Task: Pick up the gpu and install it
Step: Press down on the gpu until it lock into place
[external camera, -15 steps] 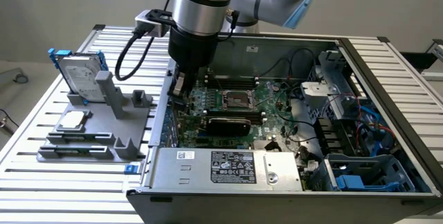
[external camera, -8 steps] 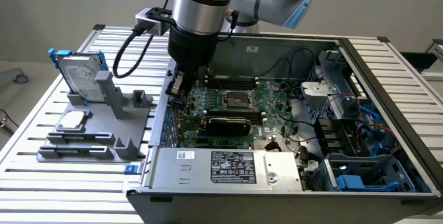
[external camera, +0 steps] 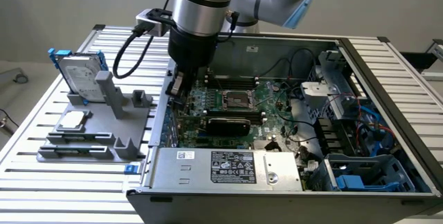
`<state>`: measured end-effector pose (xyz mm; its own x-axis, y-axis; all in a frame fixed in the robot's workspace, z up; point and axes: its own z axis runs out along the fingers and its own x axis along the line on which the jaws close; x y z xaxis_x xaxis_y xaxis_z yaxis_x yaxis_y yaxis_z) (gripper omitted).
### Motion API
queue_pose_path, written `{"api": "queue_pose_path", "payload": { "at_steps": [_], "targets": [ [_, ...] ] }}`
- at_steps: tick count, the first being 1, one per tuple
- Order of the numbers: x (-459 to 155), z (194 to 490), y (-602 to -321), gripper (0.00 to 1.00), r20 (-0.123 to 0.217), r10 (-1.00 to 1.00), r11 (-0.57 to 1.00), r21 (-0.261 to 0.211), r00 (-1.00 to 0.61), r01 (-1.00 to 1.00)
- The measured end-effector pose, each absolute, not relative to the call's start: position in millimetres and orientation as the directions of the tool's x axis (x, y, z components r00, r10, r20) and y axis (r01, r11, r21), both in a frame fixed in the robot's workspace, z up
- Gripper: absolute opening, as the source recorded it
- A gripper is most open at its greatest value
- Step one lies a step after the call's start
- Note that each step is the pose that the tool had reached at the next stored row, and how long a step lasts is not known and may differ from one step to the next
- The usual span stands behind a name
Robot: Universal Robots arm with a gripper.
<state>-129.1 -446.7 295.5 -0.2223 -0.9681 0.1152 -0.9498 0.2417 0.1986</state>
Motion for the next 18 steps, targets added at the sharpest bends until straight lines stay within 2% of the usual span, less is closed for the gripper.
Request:
{"api": "queue_pose_path", "payload": {
  "at_steps": [7, 18],
  "targets": [
    [-128, 294, -447, 0.11, 0.114, -0.966, 0.252, 0.199, -0.233, -0.947],
    [-113, 308, -447, 0.11, 0.112, -0.966, 0.251, 0.188, -0.233, -0.949]
  ]
}}
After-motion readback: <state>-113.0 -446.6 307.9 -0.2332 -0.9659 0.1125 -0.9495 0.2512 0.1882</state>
